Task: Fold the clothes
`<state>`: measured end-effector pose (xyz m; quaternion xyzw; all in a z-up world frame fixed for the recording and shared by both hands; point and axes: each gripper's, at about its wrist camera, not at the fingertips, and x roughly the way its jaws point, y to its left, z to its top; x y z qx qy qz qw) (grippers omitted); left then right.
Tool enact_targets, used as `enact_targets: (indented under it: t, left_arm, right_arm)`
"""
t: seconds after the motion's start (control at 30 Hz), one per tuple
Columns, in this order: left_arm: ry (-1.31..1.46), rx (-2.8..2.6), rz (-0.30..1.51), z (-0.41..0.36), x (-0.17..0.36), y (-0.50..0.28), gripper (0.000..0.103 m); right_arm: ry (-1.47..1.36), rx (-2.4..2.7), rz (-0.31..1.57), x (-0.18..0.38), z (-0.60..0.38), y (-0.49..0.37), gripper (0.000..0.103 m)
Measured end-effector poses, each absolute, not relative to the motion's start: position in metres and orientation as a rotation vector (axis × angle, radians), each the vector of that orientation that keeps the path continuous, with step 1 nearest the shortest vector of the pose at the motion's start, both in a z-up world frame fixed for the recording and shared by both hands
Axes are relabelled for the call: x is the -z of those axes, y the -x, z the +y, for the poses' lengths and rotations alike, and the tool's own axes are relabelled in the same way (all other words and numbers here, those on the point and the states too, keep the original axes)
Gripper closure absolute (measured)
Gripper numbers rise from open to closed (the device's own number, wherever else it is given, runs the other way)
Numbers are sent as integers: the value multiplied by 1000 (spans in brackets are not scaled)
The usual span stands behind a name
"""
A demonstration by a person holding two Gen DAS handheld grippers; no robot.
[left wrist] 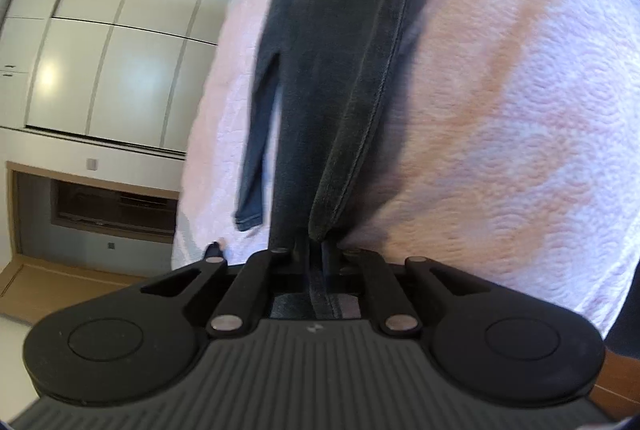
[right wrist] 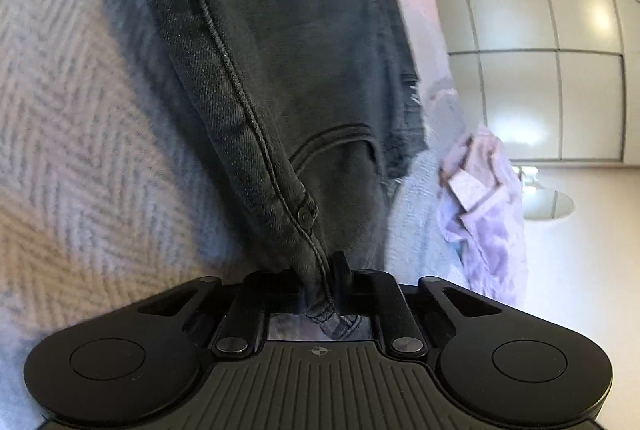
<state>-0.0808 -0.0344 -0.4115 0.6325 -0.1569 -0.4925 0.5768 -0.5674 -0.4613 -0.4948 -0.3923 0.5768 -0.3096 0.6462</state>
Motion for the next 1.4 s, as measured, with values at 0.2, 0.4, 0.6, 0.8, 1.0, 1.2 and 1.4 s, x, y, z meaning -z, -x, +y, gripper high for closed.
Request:
enact_targets:
  t: [0.2,0.4,0.6,0.8,1.0,1.2,1.4]
  left_arm:
    - [-1454,1135,-393,-14,395,81,99]
    - [-1453,1134,-384,22,391,77,99]
    - [-1437,1121,-381,51,390,67,99]
    - [-1505,1159,-393,55,413,73,98]
    - [-1428,1123,-346,60,402,68,99]
    - [-1481,1161,-355,64,404,69,98]
    - [-1564,1135,-303,85,409,62,95]
  right_arm:
    - [874,784,1265,461,-421,576,95]
    - [860,799,1252,445,-358,593,95]
    - [803,813,1248,446,-282,614,95]
    - [746,830,1311,480,-273,601,95]
    - [681,904,1248,460,-276,596,94]
    - [706,864,1294,457,-271,594,94]
    - [672,896,1397,477,-261,617,54]
